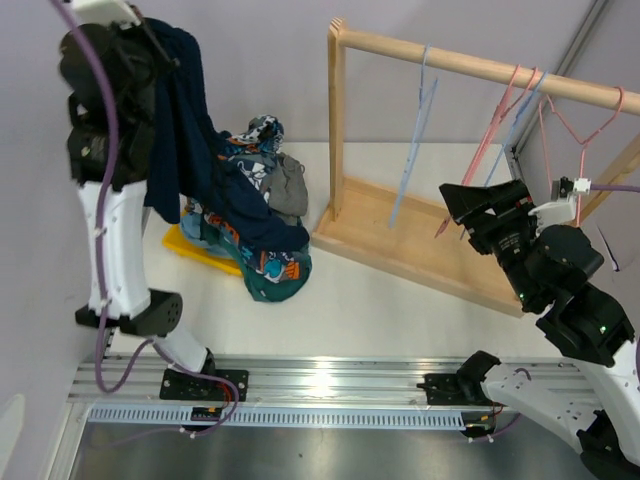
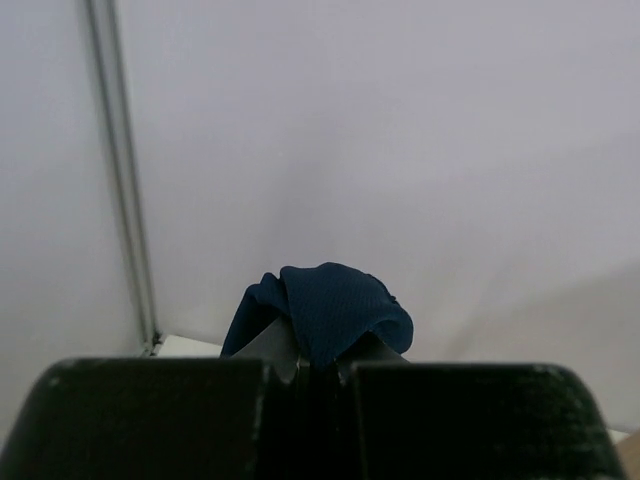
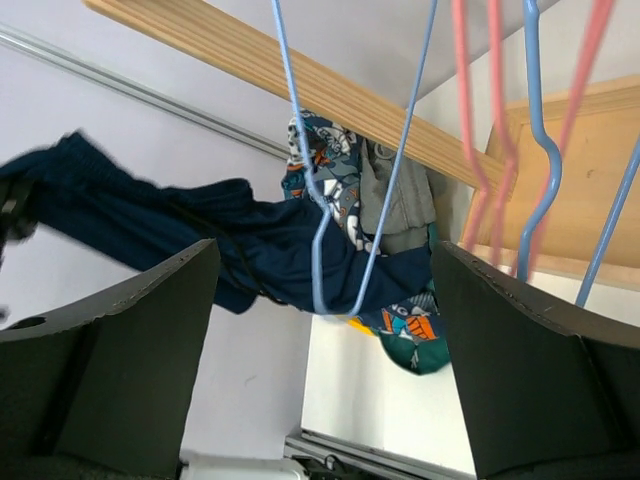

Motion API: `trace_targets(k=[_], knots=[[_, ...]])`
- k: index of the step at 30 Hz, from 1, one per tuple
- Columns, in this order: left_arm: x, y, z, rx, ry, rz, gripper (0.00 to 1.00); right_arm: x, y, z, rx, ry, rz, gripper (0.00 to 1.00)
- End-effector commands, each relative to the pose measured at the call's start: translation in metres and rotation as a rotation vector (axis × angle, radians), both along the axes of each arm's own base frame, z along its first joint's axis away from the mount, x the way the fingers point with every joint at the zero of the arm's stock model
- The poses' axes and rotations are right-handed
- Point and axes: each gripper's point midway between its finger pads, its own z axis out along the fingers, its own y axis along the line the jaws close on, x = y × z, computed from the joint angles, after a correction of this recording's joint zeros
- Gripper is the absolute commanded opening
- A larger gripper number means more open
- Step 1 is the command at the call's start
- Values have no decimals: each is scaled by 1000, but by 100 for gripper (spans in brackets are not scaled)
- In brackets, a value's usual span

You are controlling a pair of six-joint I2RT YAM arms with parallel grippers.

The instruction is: Remove the shorts from the hanger

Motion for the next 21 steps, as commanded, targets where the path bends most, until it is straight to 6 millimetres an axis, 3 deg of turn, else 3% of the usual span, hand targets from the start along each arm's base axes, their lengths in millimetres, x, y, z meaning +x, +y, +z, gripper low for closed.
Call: trace_targets(k=[1, 2, 3, 5, 6, 7, 8, 9, 11, 12, 14, 16, 17, 18, 20, 21], knots=[[65, -21, -23, -61, 12, -103, 0, -1, -6, -19, -54, 35, -25, 92], [94, -31, -66, -57, 114, -127, 0, -4, -10, -19, -47, 27, -26, 92], [105, -34, -79, -71, 133, -138, 0, -4, -10, -24, -52, 33, -29, 92], [134, -43, -154, -70, 291, -153, 0, -7, -15, -26, -40, 23, -36, 92], [139, -45, -172, -83, 324, -154, 0, -7, -14, -30, -44, 29, -34, 91], [146, -48, -209, -87, 392, -156, 0, -7, -15, -32, -41, 31, -39, 91], [146, -47, -246, -105, 464, -138, 0, -9, -16, -32, -37, 29, -41, 91], [144, -45, -261, -115, 488, -126, 0, -8, -16, -33, -37, 33, -42, 91], [135, -43, -324, -148, 586, -101, 0, -10, -18, -33, -34, 35, -46, 91], [126, -43, -320, -163, 565, -104, 0, -11, -20, -33, -33, 35, -49, 91], [113, -46, -357, -200, 613, -113, 0, -12, -23, -34, -28, 37, -57, 91], [102, -48, -361, -215, 620, -125, 1, -15, -25, -34, -24, 34, -59, 91], [100, -48, -356, -218, 616, -129, 9, -15, -25, -34, -21, 35, -56, 91], [98, -48, -351, -213, 617, -130, 47, -17, -25, -33, -18, 34, -51, 91], [92, -46, -335, -190, 614, -133, 76, -19, -26, -32, -18, 33, -50, 91], [90, -46, -315, -182, 579, -137, 99, -20, -27, -31, -22, 31, -49, 91]])
